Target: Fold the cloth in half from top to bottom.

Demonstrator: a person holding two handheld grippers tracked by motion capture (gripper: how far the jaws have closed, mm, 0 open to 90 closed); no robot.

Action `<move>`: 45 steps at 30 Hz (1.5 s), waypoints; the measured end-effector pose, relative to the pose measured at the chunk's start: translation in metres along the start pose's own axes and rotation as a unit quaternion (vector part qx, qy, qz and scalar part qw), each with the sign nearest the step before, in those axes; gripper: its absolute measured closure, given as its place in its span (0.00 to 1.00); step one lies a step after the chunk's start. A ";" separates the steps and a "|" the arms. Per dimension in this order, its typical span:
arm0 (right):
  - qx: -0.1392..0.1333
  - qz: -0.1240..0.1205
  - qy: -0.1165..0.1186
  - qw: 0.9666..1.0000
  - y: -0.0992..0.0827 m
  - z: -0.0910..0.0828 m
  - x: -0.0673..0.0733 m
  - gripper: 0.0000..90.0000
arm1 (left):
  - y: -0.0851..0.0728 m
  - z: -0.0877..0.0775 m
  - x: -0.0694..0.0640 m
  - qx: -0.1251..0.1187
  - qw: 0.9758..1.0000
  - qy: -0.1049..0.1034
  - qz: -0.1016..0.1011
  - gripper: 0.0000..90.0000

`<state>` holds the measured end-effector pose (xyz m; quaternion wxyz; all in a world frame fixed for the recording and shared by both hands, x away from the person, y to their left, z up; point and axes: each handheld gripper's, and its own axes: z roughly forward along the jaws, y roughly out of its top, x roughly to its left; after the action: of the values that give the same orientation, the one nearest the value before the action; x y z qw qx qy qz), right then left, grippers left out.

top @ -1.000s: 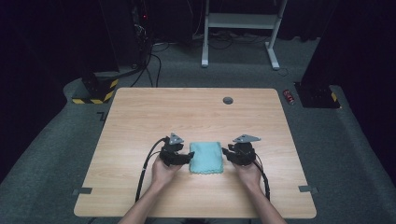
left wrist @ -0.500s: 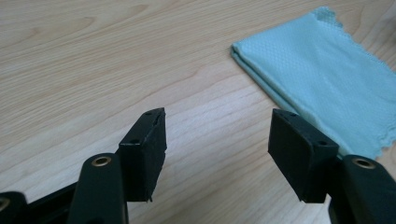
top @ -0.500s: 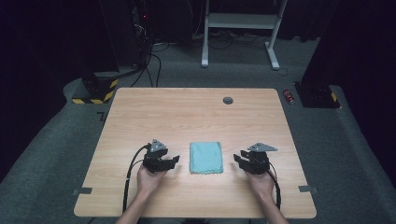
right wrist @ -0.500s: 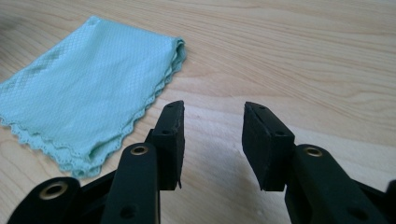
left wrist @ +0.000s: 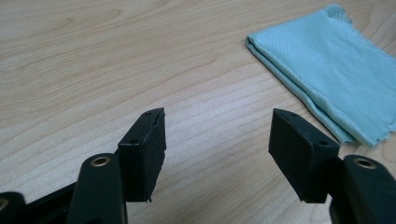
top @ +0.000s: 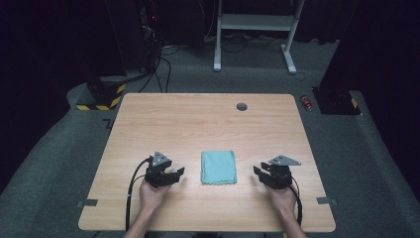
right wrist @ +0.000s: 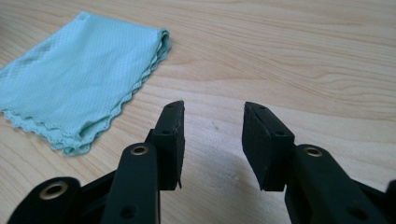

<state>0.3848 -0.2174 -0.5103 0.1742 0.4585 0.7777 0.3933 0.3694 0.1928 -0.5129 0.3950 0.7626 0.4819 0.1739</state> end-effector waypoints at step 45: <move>0.026 -0.033 -0.046 0.998 -0.022 -0.008 -0.004 0.62 | -0.020 -0.002 0.000 0.016 0.998 0.052 0.033 0.36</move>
<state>0.3695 -0.2297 -0.5224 0.2107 0.4545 0.7935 0.3455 0.3562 0.1978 -0.5275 0.3515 0.7739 0.4792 0.2186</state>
